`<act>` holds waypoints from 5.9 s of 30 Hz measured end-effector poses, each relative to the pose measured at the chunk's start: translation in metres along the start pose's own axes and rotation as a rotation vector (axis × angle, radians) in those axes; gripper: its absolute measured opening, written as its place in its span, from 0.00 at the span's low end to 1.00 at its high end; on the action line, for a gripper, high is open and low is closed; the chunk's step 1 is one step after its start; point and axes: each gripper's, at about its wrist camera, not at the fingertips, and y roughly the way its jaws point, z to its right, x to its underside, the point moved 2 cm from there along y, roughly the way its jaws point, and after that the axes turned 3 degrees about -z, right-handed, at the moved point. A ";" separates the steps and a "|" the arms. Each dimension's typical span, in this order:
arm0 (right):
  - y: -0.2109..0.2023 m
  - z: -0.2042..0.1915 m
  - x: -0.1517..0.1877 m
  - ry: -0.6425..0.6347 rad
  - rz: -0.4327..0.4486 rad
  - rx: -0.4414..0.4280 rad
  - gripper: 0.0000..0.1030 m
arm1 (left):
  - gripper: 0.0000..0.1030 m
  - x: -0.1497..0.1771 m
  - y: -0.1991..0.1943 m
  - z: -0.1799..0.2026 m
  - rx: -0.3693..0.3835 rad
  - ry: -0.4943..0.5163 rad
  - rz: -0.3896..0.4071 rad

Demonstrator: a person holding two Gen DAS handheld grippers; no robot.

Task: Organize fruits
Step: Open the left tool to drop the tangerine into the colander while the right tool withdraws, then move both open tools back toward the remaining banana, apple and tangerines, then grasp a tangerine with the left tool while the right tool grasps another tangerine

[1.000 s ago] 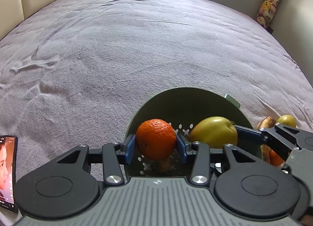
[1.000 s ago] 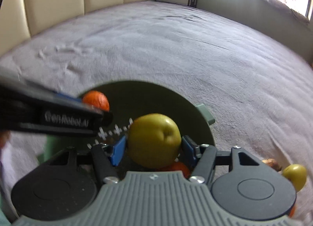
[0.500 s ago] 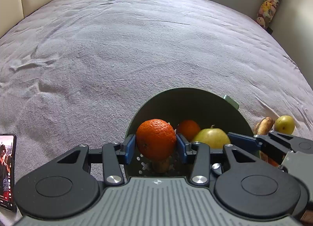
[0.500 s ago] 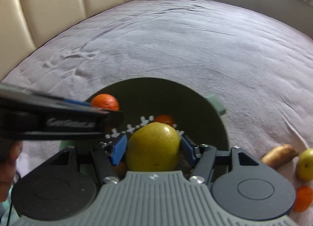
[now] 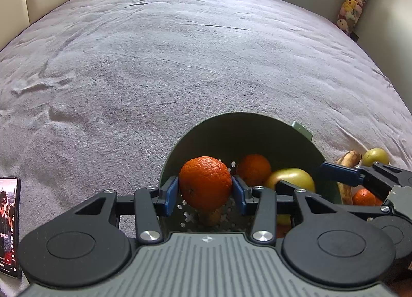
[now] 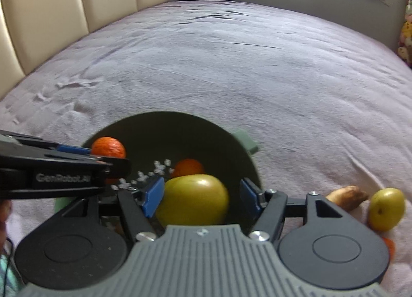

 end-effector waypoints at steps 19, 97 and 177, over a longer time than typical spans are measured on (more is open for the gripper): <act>-0.037 0.022 0.016 0.012 0.030 0.049 0.60 | 0.49 0.006 0.002 0.007 0.119 -0.006 -0.122; -0.155 0.092 0.098 0.151 0.075 0.311 0.73 | 0.73 0.045 -0.074 0.129 0.227 0.275 0.135; -0.029 0.208 0.108 0.650 -0.034 0.188 0.40 | 0.46 0.062 0.063 0.227 0.300 0.512 0.034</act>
